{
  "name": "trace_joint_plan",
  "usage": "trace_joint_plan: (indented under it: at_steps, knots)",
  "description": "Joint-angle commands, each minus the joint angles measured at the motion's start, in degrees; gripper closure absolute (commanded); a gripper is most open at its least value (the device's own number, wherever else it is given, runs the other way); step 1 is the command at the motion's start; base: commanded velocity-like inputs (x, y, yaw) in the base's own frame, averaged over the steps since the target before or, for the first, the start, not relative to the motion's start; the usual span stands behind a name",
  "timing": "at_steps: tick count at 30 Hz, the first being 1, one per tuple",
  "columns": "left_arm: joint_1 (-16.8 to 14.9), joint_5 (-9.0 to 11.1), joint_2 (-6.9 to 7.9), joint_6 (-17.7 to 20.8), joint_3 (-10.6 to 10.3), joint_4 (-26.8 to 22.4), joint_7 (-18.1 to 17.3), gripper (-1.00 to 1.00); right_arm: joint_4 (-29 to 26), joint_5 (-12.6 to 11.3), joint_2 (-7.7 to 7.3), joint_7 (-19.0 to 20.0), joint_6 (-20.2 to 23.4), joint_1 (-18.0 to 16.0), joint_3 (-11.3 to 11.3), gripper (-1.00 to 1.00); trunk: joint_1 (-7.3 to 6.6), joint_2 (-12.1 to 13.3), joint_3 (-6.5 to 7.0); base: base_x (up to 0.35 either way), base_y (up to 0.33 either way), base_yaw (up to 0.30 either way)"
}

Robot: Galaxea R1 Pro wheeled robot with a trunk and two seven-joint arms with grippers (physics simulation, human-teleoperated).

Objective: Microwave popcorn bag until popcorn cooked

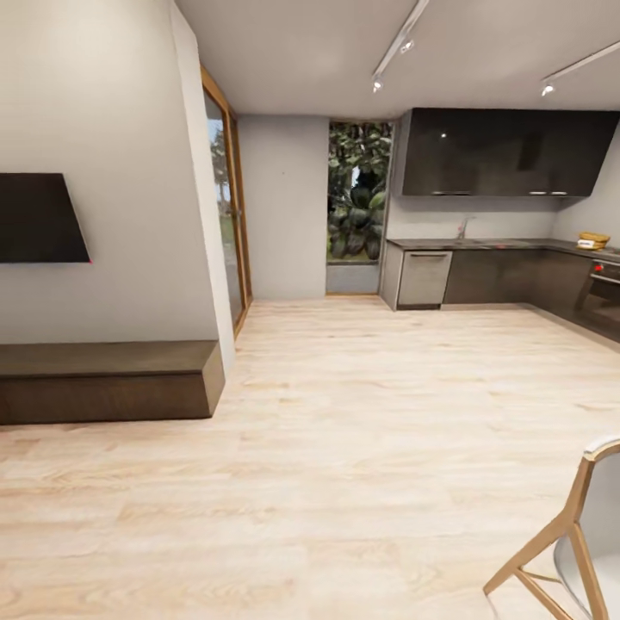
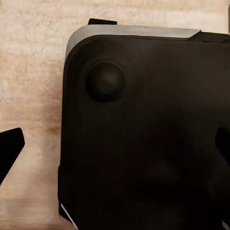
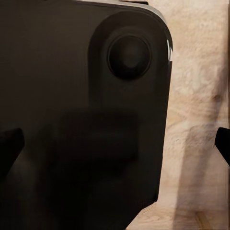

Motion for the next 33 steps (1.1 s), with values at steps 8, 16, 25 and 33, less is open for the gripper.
trace_joint_plan:
  at_steps: [8, 16, 25, 33]
  knots:
    - [0.0, 0.6, -0.01, 0.0, 0.0, 0.0, 0.0, -1.0, 0.0, 0.1, -0.12, 0.0, -0.2, 0.0, 0.1, -1.0, 0.03, 0.0, -0.04, 0.321, 0.0, 0.001]
    - [0.0, 0.6, -0.01, 0.0, 0.0, 0.0, 0.0, -1.0, 0.0, -0.1, -0.03, -0.1, -0.2, 0.0, -0.1, -1.0, 0.03, 0.0, -0.04, 0.322, 0.0, 0.0]
    - [0.0, 0.7, -0.1, -0.2, 0.1, 0.0, 0.2, -1.0, 0.0, -0.1, 0.17, -0.1, -0.3, 0.0, -0.2, -1.0, 0.03, 0.0, -0.04, 0.322, 0.0, 0.0]
    - [0.0, 0.6, -0.1, -0.6, 0.2, 0.0, 0.2, -1.0, 0.0, -0.1, -0.31, -0.1, -1.6, 0.0, -0.2, -1.0, 0.03, 0.0, -0.04, 0.322, 0.0, 0.0]
